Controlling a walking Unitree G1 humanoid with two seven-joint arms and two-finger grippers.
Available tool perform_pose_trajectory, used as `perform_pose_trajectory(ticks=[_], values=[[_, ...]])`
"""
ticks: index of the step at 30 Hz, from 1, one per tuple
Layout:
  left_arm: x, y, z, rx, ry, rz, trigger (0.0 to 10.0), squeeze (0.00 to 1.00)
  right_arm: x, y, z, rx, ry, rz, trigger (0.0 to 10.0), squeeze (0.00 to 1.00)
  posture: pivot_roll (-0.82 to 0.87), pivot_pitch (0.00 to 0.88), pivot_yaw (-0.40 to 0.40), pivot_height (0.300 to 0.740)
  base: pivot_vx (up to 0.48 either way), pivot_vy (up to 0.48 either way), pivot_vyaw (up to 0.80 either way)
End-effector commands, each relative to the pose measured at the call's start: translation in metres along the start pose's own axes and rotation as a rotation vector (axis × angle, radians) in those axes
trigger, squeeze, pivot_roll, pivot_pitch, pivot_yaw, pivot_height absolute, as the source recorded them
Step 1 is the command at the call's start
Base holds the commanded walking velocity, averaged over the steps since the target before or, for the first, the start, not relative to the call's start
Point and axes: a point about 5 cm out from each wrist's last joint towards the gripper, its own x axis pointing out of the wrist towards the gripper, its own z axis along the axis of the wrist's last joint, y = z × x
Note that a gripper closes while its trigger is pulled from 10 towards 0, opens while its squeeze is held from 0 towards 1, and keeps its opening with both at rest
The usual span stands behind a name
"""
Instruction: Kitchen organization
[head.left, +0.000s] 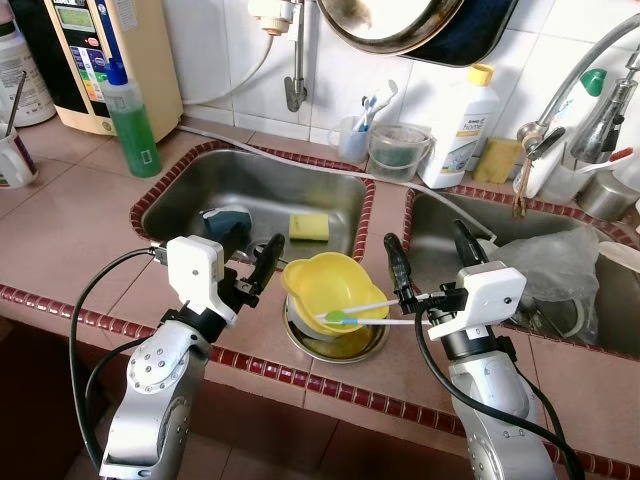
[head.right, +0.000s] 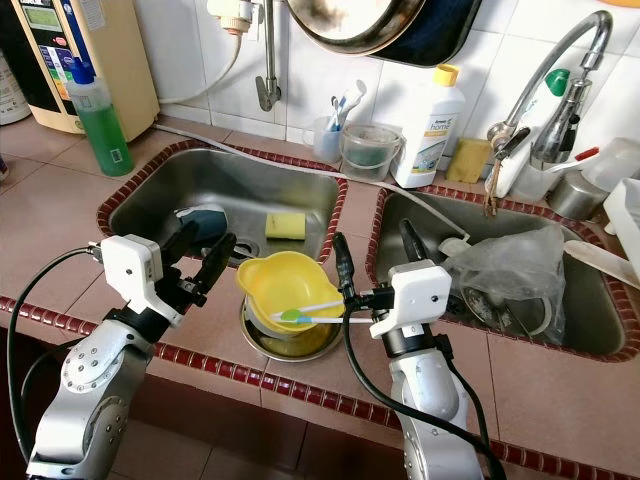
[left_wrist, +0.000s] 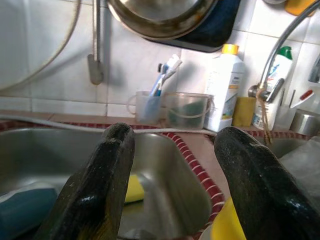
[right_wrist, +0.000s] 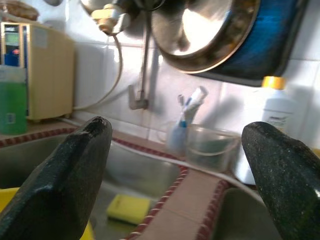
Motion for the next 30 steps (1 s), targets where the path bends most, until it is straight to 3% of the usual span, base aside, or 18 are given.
perform_pose_trajectory(ticks=[1,30], values=[[-0.0002,-0.002,0.0003,-0.009,-0.004,-0.002,10.0,0.0,0.0004,-0.0035,0.0032,-0.016,-0.01,-0.001,10.0,0.0,0.08,0.0,-0.042,0.74,0.0,-0.27,0.0],[-0.0041,0.0011,0.0067,-0.02,-0.019,0.023,10.0,0.0,-0.0026,-0.0017,0.0033,-0.004,-0.003,0.024,10.0,0.0,0.09,0.0,-0.056,0.74,0.0,-0.268,0.0]])
